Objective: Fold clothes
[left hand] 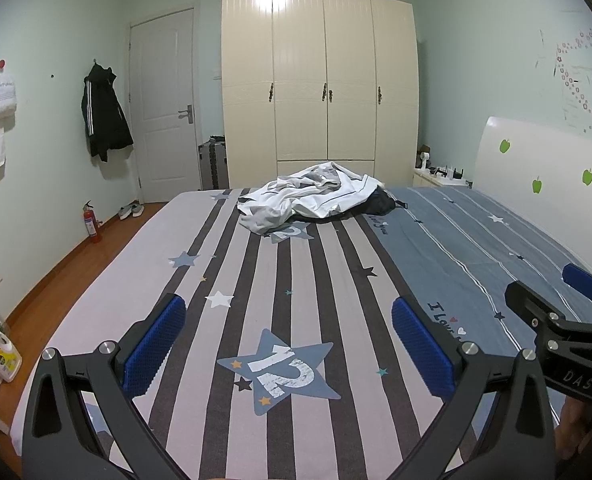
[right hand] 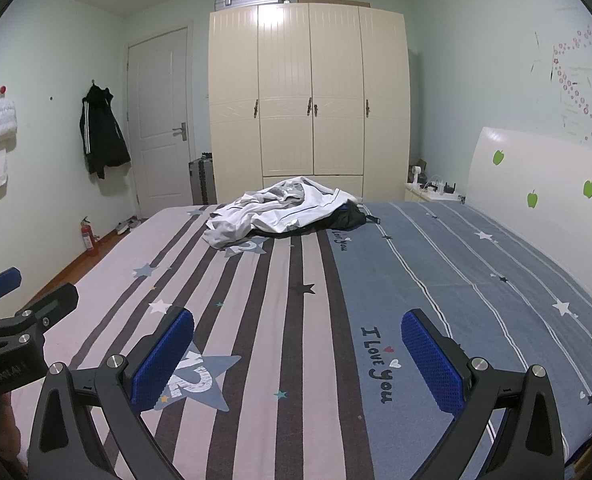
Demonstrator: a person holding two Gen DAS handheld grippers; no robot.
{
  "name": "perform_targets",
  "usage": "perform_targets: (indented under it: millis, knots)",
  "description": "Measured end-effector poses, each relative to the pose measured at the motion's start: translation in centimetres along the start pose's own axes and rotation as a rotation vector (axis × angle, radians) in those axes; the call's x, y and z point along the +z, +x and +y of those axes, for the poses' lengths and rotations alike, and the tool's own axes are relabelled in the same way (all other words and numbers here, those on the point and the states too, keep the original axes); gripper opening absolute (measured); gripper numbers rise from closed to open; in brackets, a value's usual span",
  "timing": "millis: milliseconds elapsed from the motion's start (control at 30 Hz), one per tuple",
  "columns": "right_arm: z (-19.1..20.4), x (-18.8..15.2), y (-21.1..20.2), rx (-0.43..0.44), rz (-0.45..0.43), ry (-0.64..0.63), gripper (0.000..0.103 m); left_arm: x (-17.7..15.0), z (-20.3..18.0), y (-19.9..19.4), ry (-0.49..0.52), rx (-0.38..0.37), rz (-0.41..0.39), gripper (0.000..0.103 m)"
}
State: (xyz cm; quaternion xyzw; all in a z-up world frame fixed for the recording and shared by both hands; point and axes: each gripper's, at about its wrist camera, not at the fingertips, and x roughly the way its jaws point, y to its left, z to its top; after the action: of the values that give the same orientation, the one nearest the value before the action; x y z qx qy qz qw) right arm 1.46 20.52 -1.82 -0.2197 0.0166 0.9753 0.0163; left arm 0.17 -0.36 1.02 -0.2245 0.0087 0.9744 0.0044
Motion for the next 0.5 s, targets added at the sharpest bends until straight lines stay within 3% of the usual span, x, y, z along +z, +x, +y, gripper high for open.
perform_targets:
  millis: [500]
  knots:
    - [0.21, -0.08, -0.72, 0.002, -0.005, -0.006, 0.103, -0.27, -0.34, 0.24, 0.007, -0.001, -0.009, 0.102]
